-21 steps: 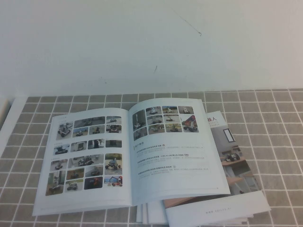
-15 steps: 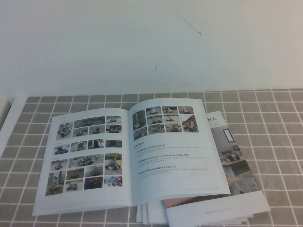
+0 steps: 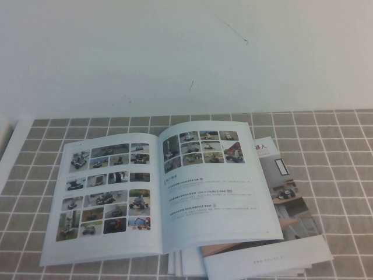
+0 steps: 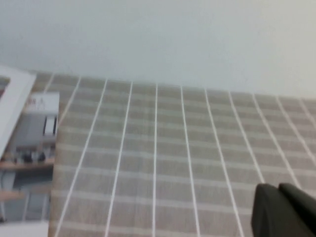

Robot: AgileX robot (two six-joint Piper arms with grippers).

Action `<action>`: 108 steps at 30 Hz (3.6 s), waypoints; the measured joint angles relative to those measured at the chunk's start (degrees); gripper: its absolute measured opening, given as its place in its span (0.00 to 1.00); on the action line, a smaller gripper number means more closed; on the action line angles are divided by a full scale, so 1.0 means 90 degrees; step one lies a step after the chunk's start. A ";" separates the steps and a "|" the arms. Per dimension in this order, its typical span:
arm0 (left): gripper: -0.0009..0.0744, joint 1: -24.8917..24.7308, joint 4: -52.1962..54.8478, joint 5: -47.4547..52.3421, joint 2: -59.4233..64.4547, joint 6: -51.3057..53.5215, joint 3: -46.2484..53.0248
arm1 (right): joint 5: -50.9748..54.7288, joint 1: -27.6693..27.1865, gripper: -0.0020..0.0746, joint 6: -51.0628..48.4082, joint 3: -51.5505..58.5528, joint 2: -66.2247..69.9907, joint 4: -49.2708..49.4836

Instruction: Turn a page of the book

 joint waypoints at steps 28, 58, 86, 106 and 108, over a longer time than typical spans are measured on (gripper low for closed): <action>0.01 0.0000 0.1686 -0.1822 0.0000 -0.0384 -0.1260 | -0.2351 0.0000 0.02 0.0172 -0.1212 0.0000 0.0119; 0.01 -0.0535 0.0654 0.0921 0.4246 -0.1989 -0.2737 | 0.3500 0.0000 0.02 -0.6482 -0.4906 0.7004 0.6910; 0.01 -0.1561 -0.0506 0.2945 1.0672 0.0053 -0.6473 | 0.3546 0.1289 0.41 -0.4991 -0.8548 1.2639 0.5318; 0.01 -0.1565 -0.1230 0.2717 1.1494 0.0850 -0.6529 | 0.3546 0.1299 0.46 -0.5326 -0.8579 1.3676 0.6803; 0.01 -0.1565 -0.1330 0.2706 1.1554 0.0914 -0.6529 | 0.3546 0.1299 0.46 -0.5351 -0.8579 1.3704 0.6896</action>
